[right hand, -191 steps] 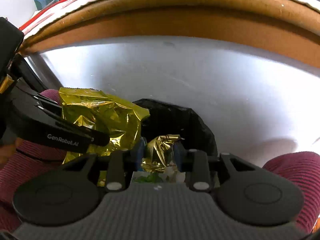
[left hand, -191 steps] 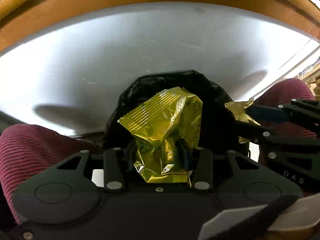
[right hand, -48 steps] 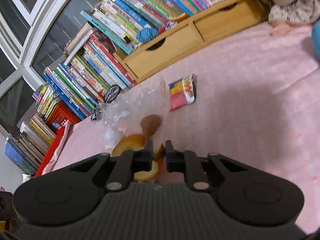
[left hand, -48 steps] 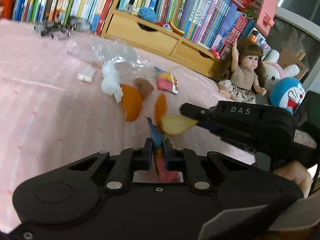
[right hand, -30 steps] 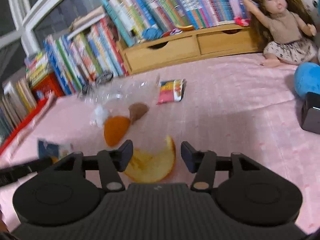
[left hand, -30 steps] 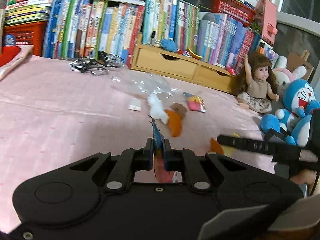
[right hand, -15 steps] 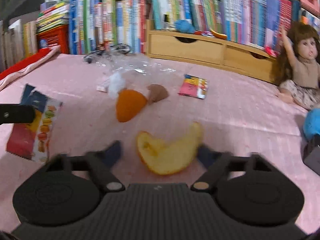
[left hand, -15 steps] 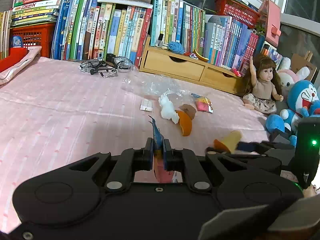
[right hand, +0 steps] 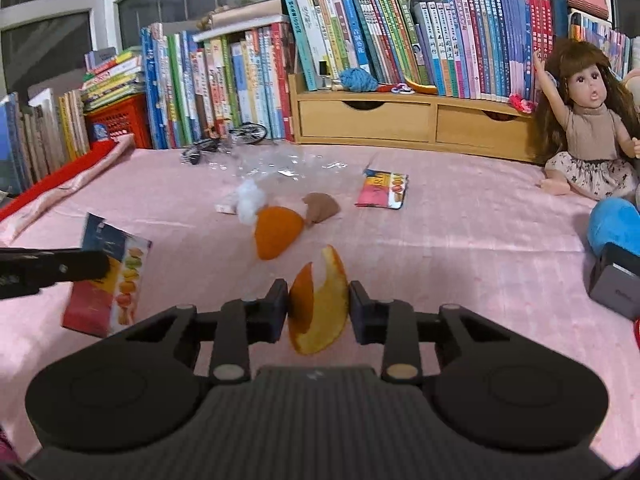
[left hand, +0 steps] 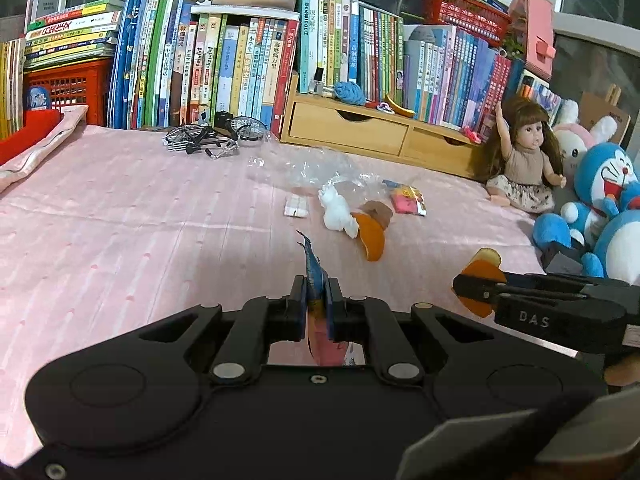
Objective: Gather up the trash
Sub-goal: 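Lift the pink wrapper and apple core off the bed with both tools, then carry both items down past the bed edge and open both tools over the trash bag, then raise both tools back over the bed toward the orange peel and tissue, then grasp the white paper scrap with the left tool while the right tool grasps the orange peel, then lift the paper scrap and orange peel and carry them toward the bed edge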
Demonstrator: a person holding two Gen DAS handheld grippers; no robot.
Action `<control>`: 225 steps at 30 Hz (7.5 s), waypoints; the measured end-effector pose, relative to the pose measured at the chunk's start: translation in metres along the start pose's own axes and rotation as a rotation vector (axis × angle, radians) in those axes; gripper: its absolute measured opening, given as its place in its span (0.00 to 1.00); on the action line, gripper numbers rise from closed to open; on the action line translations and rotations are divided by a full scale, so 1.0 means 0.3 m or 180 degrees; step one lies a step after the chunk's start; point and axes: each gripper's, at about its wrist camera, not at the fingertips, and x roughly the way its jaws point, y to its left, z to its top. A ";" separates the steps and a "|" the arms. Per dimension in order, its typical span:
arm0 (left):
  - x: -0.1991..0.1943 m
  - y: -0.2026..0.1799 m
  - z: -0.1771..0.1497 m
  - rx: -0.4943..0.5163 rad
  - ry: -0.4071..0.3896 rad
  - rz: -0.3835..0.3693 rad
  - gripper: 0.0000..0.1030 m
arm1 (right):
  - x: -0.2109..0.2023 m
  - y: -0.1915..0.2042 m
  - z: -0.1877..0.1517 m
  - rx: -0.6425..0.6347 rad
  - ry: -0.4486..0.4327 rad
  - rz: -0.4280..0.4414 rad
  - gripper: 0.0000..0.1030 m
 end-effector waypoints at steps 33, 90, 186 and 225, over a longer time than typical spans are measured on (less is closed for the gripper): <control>-0.520 -0.027 -0.407 0.0307 0.0413 -0.0373 0.08 | -0.527 0.310 -0.402 -0.0242 0.0087 0.0679 0.37; -0.500 -0.043 -0.503 0.0556 0.0993 -0.0416 0.47 | -0.506 0.273 -0.531 0.0047 0.0526 0.0694 0.68; 0.243 -0.026 0.130 0.0136 0.0127 0.0008 0.09 | 0.104 0.064 0.066 -0.0312 0.0004 0.0260 0.44; -0.454 -0.032 -0.398 0.0602 0.0385 -0.0656 0.10 | -0.422 0.218 -0.399 -0.0500 0.0326 0.0829 0.45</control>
